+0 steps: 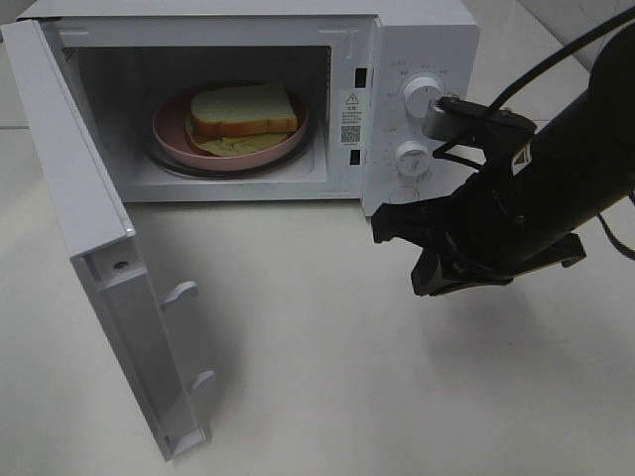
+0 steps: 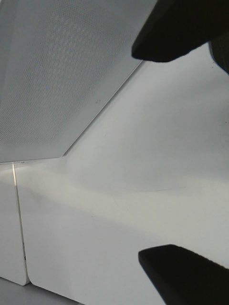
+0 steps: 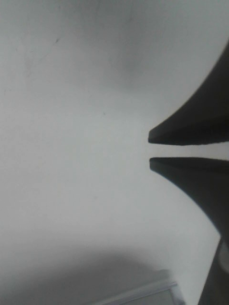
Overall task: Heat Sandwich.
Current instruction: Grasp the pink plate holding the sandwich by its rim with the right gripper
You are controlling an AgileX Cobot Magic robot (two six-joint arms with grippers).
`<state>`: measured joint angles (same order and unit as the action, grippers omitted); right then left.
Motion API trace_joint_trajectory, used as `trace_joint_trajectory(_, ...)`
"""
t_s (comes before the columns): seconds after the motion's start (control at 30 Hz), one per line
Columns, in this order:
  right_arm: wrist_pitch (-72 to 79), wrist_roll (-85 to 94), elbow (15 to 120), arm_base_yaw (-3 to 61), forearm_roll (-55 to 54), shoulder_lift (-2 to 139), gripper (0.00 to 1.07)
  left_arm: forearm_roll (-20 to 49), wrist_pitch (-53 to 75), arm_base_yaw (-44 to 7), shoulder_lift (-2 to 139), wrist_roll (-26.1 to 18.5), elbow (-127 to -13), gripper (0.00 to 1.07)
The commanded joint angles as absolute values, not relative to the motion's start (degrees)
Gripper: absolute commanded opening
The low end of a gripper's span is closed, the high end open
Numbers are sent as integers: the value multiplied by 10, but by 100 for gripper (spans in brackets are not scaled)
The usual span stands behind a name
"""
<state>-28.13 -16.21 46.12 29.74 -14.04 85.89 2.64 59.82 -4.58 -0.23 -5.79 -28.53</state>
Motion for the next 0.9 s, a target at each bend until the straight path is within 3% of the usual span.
trace_joint_trajectory(0.03, -368, -25, 492, 295, -123, 854, 14, 29, 589, -45, -15, -56, -284, 101)
trace_joint_trajectory(0.57, -450, 601, 511, 295, -113, 854, 16, 29, 589, -45, -15, -56, -284, 101)
trace_joint_trajectory(0.8, -455, 753, 511, 295, -100, 854, 17, 29, 589, -45, -15, -56, -284, 101)
trace_joint_trajectory(0.9, -450, 765, 511, 295, -84, 854, 24, 29, 589, -45, -15, -56, -284, 101)
